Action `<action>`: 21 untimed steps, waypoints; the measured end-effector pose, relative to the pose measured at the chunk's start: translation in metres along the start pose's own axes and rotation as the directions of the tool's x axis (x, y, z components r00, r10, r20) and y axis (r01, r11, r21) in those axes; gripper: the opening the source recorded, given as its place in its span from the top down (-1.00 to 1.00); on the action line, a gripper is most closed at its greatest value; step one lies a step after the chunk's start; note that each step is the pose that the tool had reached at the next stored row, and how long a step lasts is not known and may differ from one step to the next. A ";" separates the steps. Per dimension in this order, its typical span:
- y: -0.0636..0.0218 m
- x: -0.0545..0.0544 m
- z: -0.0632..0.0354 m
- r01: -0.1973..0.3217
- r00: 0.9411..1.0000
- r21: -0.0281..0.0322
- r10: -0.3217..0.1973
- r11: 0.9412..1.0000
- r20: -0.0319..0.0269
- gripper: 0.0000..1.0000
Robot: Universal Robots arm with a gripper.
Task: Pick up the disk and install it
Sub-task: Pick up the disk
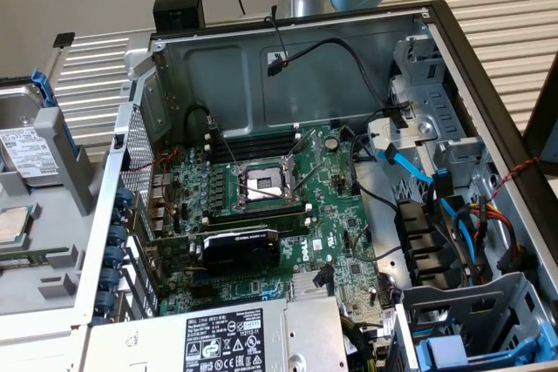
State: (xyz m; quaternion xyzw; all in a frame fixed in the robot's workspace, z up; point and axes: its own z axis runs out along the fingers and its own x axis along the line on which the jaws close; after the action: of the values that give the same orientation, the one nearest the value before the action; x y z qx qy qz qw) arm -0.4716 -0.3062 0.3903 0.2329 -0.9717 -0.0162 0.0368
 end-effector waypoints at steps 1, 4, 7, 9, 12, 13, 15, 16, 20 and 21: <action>0.0000 0.000 0.0000 0.018 1.000 0.001 -0.018 1.000 0.000 0.79; -0.0001 0.000 0.0000 0.073 0.997 0.005 -0.073 0.997 -0.002 0.79; 0.0000 0.000 0.0000 0.127 0.992 0.009 -0.127 0.992 -0.005 0.79; 0.0000 0.000 0.0001 0.163 0.987 0.013 -0.163 0.987 -0.005 0.79; 0.0000 0.000 0.0003 0.213 0.977 0.023 -0.213 0.977 0.002 0.79; 0.0000 0.000 0.0004 0.228 0.974 0.028 -0.228 0.973 0.006 0.79; 0.0000 0.000 0.0005 0.255 0.967 0.040 -0.256 0.966 0.017 0.79; -0.0001 0.000 0.0005 0.271 0.962 0.043 -0.272 0.962 0.018 0.79; -0.0001 0.000 0.0010 0.340 0.940 0.045 -0.341 0.939 0.016 0.79; -0.0001 0.000 0.0010 0.357 0.934 0.045 -0.358 0.933 0.016 0.79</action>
State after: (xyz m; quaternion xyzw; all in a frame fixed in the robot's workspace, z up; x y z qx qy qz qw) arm -0.4716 -0.3062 0.3893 0.4061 -0.9137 -0.0052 0.0169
